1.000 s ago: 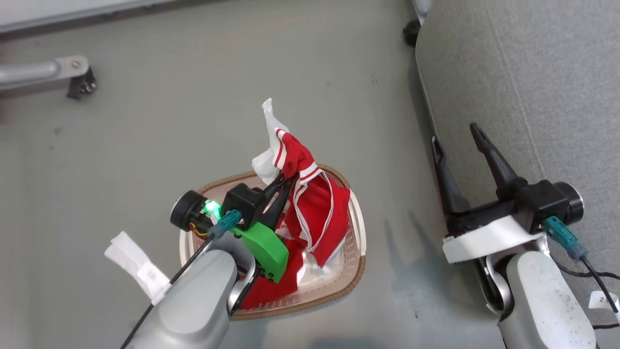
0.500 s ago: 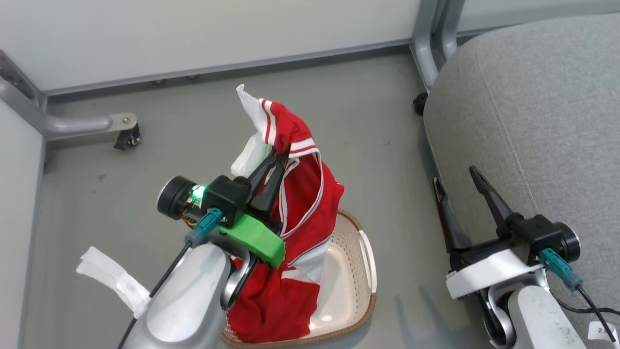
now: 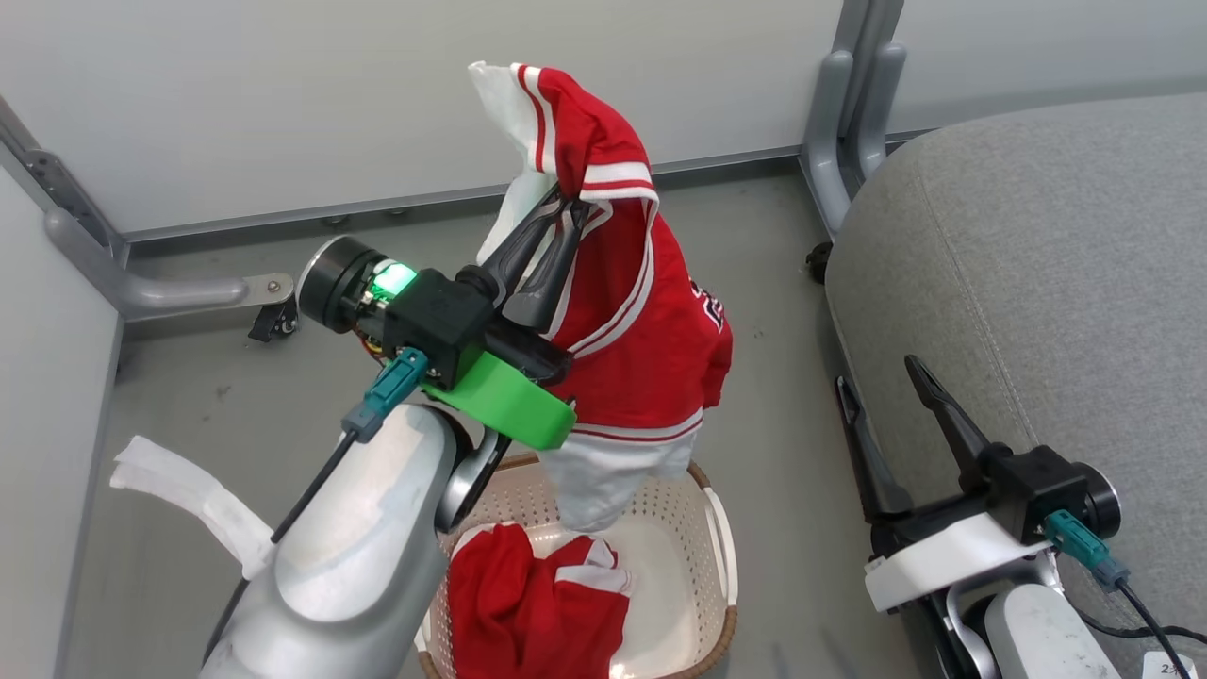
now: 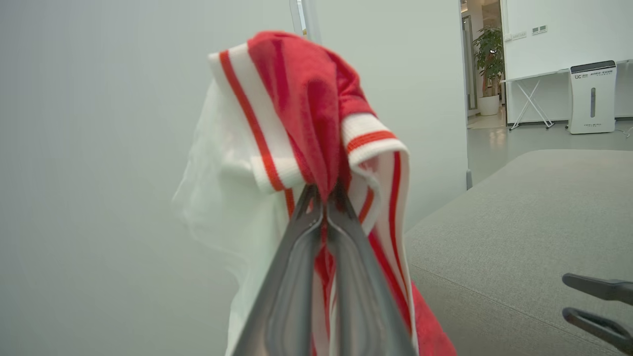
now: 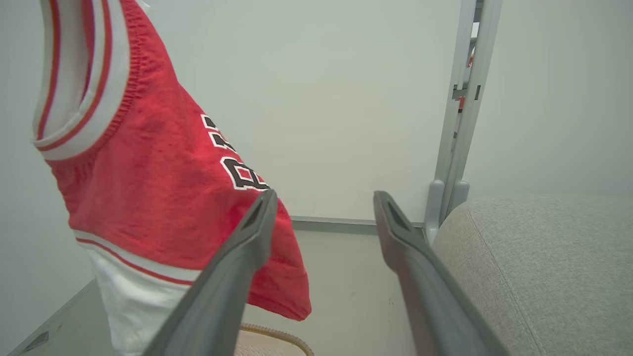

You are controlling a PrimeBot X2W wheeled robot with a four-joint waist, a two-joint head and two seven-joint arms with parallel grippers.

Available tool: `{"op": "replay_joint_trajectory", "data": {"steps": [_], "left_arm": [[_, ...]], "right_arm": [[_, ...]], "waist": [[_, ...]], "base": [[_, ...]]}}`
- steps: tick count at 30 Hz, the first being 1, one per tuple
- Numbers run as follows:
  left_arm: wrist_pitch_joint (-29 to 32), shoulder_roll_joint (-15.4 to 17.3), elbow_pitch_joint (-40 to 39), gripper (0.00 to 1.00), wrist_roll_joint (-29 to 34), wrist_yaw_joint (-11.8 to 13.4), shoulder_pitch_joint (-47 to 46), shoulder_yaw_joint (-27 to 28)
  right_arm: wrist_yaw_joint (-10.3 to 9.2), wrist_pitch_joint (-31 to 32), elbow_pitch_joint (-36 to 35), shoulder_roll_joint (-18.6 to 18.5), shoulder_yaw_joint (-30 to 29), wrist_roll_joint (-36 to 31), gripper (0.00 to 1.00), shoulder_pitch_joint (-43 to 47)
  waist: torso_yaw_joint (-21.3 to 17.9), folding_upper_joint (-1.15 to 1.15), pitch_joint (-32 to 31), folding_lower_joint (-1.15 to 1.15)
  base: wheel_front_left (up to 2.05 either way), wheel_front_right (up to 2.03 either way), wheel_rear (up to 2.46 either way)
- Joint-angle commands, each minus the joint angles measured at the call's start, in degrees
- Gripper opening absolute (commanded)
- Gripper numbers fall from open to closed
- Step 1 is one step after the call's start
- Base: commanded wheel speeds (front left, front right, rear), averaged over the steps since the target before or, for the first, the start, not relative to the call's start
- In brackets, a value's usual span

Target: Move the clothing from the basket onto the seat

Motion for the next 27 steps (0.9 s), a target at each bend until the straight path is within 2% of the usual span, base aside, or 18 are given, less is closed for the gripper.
{"op": "replay_joint_trajectory", "data": {"steps": [1, 9, 17, 21, 27], "left_arm": [[-0.03, -0.08, -0.41, 0.0, 0.09, -0.21, -1.07, -0.2], [-0.03, -0.07, -0.47, 0.0, -0.2, -0.25, -2.09, -1.11], [-0.03, -0.49, -0.3, 0.0, -0.49, -0.09, -1.77, -2.04], [-0.03, -0.83, -0.67, 0.0, -0.5, -0.05, -2.23, -2.72], [-0.03, -1.6, -1.63, 0.0, -0.53, -0.1, -3.07, -4.29]], "right_arm": [[-0.06, -0.17, -0.25, -0.19, 0.04, 0.37, 1.0, 0.62], [-0.06, -0.17, -2.31, -0.18, 1.09, 0.41, 1.0, 0.28], [-0.06, -0.17, -5.75, -0.18, 8.03, -1.02, 1.0, -4.04], [-0.06, -0.17, -3.67, -0.2, 11.72, -2.66, 1.0, -7.63], [-0.06, -0.17, 1.08, -0.87, 14.24, -4.42, 1.0, -14.27]], "waist": [[-0.1, 0.51, -0.08, 0.0], [-0.65, 0.51, -0.14, 0.0], [-0.68, 0.51, -0.04, 0.0], [-0.16, 0.51, 0.34, 0.0], [1.2, 0.51, 1.81, 0.0]], "base": [[0.0, 0.0, 0.0], [0.0, 0.0, 0.0], [0.0, 0.0, 0.0], [0.0, 0.0, 0.0], [0.0, 0.0, 0.0]]}}
